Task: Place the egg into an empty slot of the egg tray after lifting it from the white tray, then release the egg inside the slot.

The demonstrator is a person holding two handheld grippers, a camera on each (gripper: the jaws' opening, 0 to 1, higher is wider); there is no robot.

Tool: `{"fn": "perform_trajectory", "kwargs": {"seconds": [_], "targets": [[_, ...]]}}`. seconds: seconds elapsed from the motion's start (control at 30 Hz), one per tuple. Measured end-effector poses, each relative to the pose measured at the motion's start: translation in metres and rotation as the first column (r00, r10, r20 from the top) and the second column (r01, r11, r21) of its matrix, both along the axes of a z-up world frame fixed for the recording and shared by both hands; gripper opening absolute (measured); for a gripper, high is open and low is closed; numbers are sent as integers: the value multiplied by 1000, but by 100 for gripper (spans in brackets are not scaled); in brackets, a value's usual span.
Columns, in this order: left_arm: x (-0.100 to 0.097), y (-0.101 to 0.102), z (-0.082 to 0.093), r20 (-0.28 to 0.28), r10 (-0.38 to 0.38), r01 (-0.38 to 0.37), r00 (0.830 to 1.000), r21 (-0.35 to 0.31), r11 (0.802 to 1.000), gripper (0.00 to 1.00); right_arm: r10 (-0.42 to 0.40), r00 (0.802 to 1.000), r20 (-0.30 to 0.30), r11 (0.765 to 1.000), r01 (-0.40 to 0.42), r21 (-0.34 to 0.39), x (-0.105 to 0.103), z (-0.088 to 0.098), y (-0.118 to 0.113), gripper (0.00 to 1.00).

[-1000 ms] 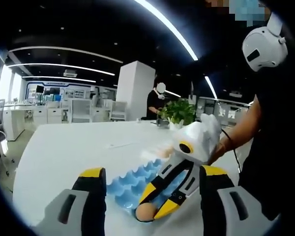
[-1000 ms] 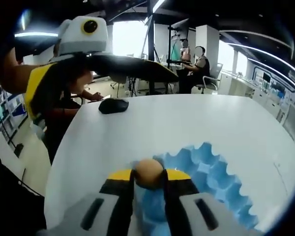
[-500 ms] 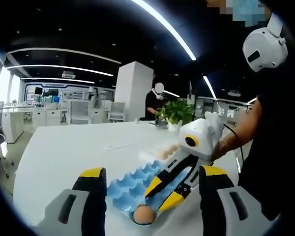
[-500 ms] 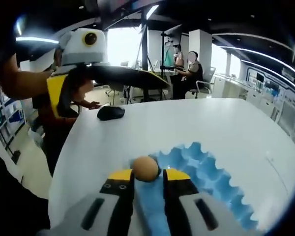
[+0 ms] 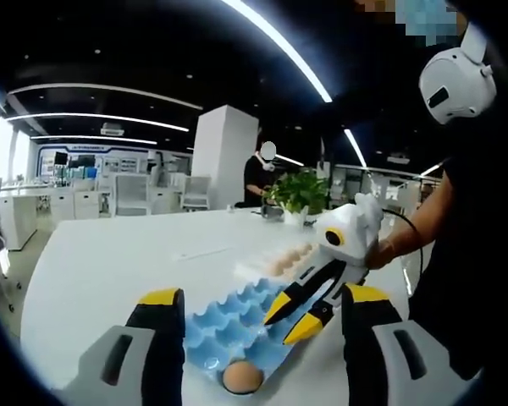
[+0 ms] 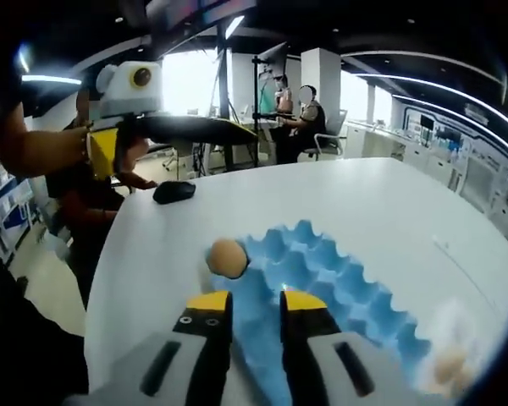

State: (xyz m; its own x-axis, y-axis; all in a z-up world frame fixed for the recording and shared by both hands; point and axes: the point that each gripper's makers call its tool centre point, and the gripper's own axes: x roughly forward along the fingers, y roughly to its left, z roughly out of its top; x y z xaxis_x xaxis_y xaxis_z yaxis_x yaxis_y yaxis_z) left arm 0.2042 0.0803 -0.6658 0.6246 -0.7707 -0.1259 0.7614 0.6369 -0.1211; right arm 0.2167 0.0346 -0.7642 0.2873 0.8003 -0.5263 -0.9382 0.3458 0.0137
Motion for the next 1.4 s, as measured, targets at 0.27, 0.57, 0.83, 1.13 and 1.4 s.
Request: {"fn": "perform_trajectory", "kwargs": {"seconds": [0.27,0.57,0.83,1.13,1.4], "targets": [[0,-3,0,-3,-3,3,1000,5,1000,76,-33,999,2,999,33,-16,1,-4,-19,22],[0,-7,-1,-8,-10,10,1000,13,1000,75,-65,998,-5,998,65,-27,1,-7,-38,22],[0,-10,0,-5,-16,16,1000,14,1000,75,-94,996,-11,995,93,-26,1,-9,-49,22],[2,-9,1,-1,-18,18,1000,18,1000,75,-116,993,-12,993,115,-36,3,-11,-60,22],[3,-11,2,4,-20,19,1000,17,1000,75,-124,992,-7,991,123,-43,2,-11,-66,22]]}}
